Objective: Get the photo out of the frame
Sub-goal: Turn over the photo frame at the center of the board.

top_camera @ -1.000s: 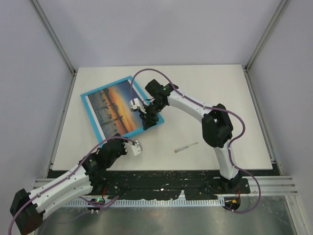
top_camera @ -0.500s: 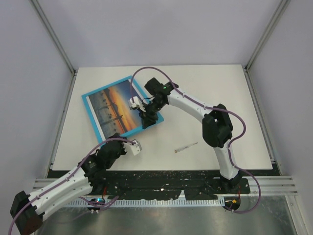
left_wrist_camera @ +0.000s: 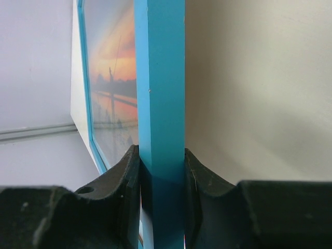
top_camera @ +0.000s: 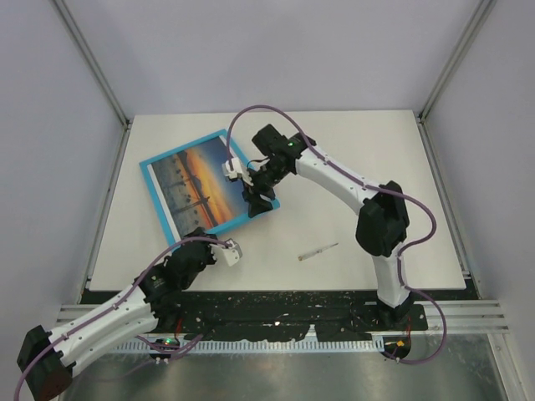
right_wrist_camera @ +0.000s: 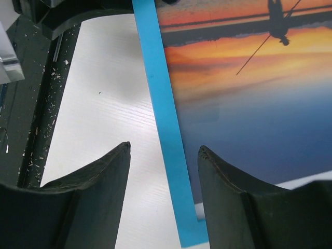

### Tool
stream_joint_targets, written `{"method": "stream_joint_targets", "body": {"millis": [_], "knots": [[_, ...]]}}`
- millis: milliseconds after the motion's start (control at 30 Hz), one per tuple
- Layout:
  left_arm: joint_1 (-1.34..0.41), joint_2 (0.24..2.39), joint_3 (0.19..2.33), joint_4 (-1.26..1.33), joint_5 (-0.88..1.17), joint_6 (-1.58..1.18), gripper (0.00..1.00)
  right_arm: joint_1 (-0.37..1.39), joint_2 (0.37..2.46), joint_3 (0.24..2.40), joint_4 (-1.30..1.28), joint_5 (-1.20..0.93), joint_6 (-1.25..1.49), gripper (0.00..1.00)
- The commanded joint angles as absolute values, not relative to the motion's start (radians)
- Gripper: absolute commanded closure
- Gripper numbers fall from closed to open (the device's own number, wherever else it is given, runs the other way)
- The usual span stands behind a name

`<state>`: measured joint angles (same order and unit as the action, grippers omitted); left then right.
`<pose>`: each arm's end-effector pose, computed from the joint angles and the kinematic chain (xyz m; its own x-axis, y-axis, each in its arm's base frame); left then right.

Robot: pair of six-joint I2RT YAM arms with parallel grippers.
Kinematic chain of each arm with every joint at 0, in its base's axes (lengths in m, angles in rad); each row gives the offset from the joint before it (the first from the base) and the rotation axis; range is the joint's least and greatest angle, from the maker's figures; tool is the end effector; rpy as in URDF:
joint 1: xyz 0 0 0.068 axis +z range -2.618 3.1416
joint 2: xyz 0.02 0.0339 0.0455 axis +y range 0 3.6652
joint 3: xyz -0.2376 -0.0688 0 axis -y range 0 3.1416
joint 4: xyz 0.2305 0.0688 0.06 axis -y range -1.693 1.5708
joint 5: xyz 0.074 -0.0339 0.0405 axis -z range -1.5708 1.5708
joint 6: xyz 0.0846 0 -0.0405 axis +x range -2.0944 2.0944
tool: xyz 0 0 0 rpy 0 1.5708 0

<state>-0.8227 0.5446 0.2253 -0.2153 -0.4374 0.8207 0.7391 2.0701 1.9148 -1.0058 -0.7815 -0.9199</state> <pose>0.1515 -0.1105 0.1445 0.0681 0.9009 -0.4287 0.5372 0.3290 0.7767 0.2734 0.3298 0.2228 0.1346 -0.6414 -0.7553 -0.9547 -0.2882 0.0746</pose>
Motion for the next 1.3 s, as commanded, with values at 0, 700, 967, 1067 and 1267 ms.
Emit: {"method": "stream_joint_targets", "body": {"millis": [0, 700, 967, 1067, 1267], "knots": [[-0.824, 0.540, 0.256, -0.140, -0.469, 0.822, 1.00, 0.733, 1.909, 1.931, -1.028, -0.743, -0.954, 0.40], [-0.788, 0.594, 0.515, -0.308, -0.442, 0.834, 1.00, 0.723, 1.480, 1.247, -0.456, -0.423, -1.017, 0.40], [-0.784, 0.607, 0.629, -0.446, -0.397, 0.854, 1.00, 0.709, 1.419, 1.311, -0.494, -0.330, -0.993, 0.41], [-0.781, 0.627, 0.693, -0.512, -0.370, 0.856, 1.00, 0.693, 1.381, 1.374, -0.573, -0.362, -0.970, 0.40], [-0.769, 0.689, 0.862, -0.623, -0.344, 0.851, 1.00, 0.626, 1.313, 1.431, -0.614, -0.472, -0.894, 0.40]]}}
